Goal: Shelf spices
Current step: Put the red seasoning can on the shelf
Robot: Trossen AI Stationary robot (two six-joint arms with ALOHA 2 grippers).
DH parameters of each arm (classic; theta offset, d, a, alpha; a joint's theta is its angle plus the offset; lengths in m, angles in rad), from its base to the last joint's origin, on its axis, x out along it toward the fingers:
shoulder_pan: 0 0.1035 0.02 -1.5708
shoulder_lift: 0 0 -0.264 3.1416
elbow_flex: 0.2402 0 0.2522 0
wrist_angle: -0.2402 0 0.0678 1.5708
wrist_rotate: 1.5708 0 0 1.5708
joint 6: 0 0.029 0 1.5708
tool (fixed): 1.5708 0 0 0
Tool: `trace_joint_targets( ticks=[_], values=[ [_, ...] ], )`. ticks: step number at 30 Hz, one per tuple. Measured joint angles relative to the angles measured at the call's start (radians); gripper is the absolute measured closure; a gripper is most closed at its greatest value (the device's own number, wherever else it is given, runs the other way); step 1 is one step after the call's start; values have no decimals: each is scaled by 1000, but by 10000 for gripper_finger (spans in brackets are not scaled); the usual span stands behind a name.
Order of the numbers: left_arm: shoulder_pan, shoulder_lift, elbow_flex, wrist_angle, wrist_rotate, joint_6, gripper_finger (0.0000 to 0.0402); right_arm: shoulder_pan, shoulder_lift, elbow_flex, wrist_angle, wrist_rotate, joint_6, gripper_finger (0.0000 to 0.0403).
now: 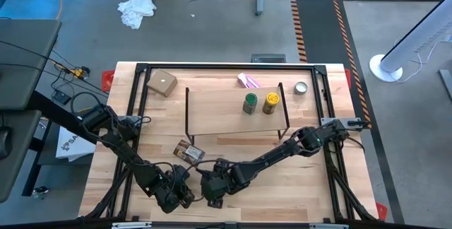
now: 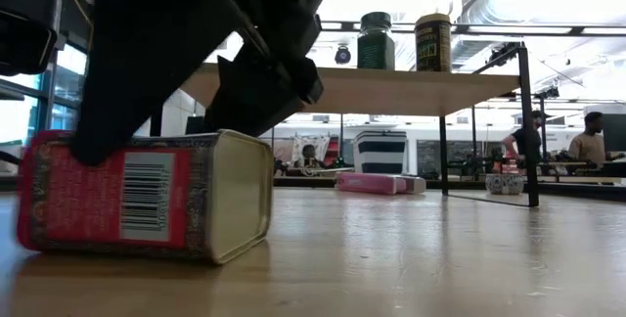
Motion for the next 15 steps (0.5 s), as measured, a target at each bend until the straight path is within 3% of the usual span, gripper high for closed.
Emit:
trace_joint_targets(
  ticks=[15],
  values=[
    [0, 0, 0, 7, 6, -3, 401, -4, 30, 2, -89, -5, 50, 81]
  ],
)
